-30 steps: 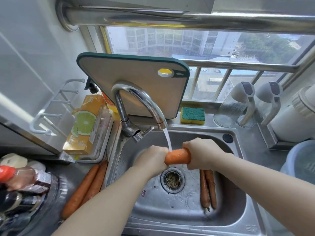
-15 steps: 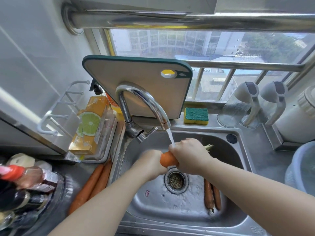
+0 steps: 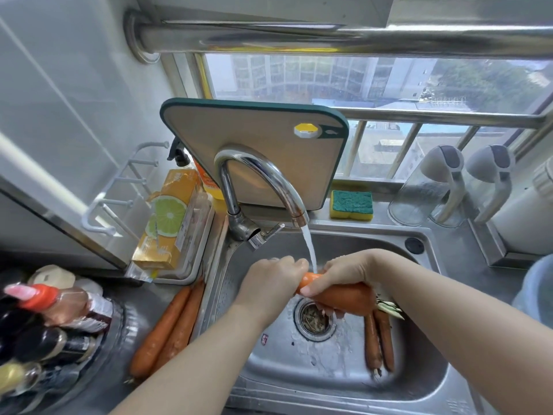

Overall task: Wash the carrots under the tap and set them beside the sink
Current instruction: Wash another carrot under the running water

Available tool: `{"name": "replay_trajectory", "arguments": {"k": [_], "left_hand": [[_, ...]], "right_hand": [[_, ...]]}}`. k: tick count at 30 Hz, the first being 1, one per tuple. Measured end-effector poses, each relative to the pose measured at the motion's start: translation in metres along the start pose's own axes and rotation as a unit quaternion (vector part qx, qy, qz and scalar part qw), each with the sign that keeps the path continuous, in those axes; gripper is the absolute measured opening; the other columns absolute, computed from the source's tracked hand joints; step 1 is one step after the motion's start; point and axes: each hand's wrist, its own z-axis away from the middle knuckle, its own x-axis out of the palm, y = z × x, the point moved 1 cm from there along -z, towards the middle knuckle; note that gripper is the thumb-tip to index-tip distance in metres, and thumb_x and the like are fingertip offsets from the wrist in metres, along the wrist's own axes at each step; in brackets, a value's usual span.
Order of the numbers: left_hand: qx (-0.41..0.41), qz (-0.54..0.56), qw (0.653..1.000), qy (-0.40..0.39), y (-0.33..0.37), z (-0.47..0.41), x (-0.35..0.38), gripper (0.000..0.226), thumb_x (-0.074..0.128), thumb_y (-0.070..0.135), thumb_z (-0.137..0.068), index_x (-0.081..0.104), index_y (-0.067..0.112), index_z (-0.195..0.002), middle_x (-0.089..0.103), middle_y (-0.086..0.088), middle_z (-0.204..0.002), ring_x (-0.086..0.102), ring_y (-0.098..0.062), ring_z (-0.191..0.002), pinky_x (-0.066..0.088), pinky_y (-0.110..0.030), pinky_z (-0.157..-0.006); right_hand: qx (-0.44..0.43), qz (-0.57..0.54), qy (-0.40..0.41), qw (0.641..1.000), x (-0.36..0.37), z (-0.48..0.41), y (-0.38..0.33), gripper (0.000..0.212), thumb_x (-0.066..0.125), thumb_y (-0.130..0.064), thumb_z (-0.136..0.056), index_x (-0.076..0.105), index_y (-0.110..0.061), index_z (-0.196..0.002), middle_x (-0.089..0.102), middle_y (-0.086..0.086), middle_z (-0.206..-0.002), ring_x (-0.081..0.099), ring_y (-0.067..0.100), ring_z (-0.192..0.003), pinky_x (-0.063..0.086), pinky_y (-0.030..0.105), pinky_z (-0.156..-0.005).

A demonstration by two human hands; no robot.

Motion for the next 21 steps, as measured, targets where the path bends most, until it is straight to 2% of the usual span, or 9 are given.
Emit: {"name": "replay_trajectory", "arguments": {"k": [3,5,7,10,12,14,17,19,21], "left_hand": [[-0.114,0.039,0.989,-0.09,-0.001,-0.004,0.0,0.017,0.054,0.011,-0.083,0.041,0.021,-0.085,0.06,-0.007,-0.092,0.06,-0.032,-0.084,0.034,-0.032,-0.059],[-0.172,0.088,0.973,-0.123,-0.007,-0.006,0.008,0.015,0.054,0.01,-0.08,0.044,0.022,-0.082,0.062,-0.008,-0.092,0.061,-0.033,-0.086,0.039,-0.032,-0.061],[-0.2,0.141,0.954,-0.174,-0.011,-0.007,0.01,0.013,0.061,0.016,-0.077,0.05,0.022,-0.081,0.063,-0.006,-0.09,0.062,-0.03,-0.084,0.042,-0.03,-0.063],[-0.218,0.243,0.899,-0.291,-0.018,-0.008,0.002,0.021,0.072,0.026,-0.074,0.055,0.02,-0.085,0.059,-0.004,-0.078,0.056,-0.02,-0.066,0.04,-0.024,-0.057],[-0.234,0.365,0.827,-0.357,-0.021,-0.004,-0.006,0.023,0.072,0.024,-0.076,0.05,0.018,-0.079,0.049,0.0,-0.062,0.043,-0.013,-0.048,0.033,-0.022,-0.047],[-0.247,0.455,0.757,-0.398,-0.027,0.002,-0.01,0.025,0.07,0.022,-0.079,0.047,0.017,-0.074,0.044,0.003,-0.056,0.035,-0.009,-0.042,0.026,-0.02,-0.043],[-0.241,0.518,0.707,-0.417,-0.032,0.009,-0.012,0.026,0.069,0.026,-0.083,0.047,0.017,-0.073,0.043,0.004,-0.059,0.032,-0.007,-0.046,0.025,-0.018,-0.044],[-0.224,0.525,0.723,-0.391,-0.032,0.012,-0.012,0.024,0.067,0.034,-0.084,0.051,0.017,-0.08,0.045,0.004,-0.063,0.035,-0.007,-0.049,0.028,-0.017,-0.046],[-0.203,0.496,0.775,-0.335,-0.031,0.013,-0.01,0.024,0.065,0.04,-0.085,0.055,0.019,-0.087,0.05,0.005,-0.067,0.041,-0.007,-0.053,0.033,-0.017,-0.051]], "right_hand": [[-0.014,0.152,0.138,0.978,0.001,-0.001,-0.002,0.036,0.073,-0.053,-0.071,0.065,-0.019,-0.078,0.069,-0.004,-0.07,0.066,0.015,-0.066,0.055,0.032,-0.077],[-0.035,0.358,0.259,0.896,0.007,-0.002,-0.006,0.031,0.071,-0.049,-0.068,0.063,-0.022,-0.08,0.063,-0.006,-0.073,0.062,0.017,-0.072,0.05,0.029,-0.067],[-0.105,0.479,0.354,0.797,0.016,-0.005,-0.005,0.027,0.065,-0.037,-0.071,0.059,-0.024,-0.094,0.063,-0.004,-0.084,0.062,0.021,-0.08,0.041,0.027,-0.063],[-0.236,0.544,0.444,0.672,0.017,-0.012,0.012,0.035,0.072,-0.032,-0.064,0.058,-0.021,-0.094,0.066,-0.003,-0.084,0.065,0.022,-0.077,0.038,0.027,-0.062],[-0.288,0.551,0.482,0.617,0.012,-0.015,0.023,0.045,0.08,-0.039,-0.05,0.061,-0.023,-0.088,0.063,-0.006,-0.072,0.062,0.017,-0.063,0.043,0.026,-0.054],[-0.31,0.531,0.495,0.614,0.009,-0.015,0.03,0.048,0.078,-0.045,-0.051,0.063,-0.026,-0.093,0.06,-0.007,-0.074,0.059,0.016,-0.064,0.045,0.027,-0.052],[-0.297,0.449,0.482,0.691,0.006,-0.009,0.035,0.051,0.073,-0.061,-0.059,0.062,-0.029,-0.097,0.059,-0.009,-0.083,0.06,0.016,-0.072,0.044,0.026,-0.058],[-0.261,0.408,0.424,0.765,0.003,-0.005,0.032,0.05,0.067,-0.071,-0.063,0.056,-0.03,-0.09,0.056,-0.011,-0.082,0.055,0.012,-0.074,0.04,0.026,-0.062],[-0.241,0.378,0.375,0.812,0.004,-0.002,0.031,0.045,0.061,-0.072,-0.07,0.049,-0.03,-0.079,0.052,-0.012,-0.072,0.05,0.011,-0.067,0.037,0.028,-0.061]]}}
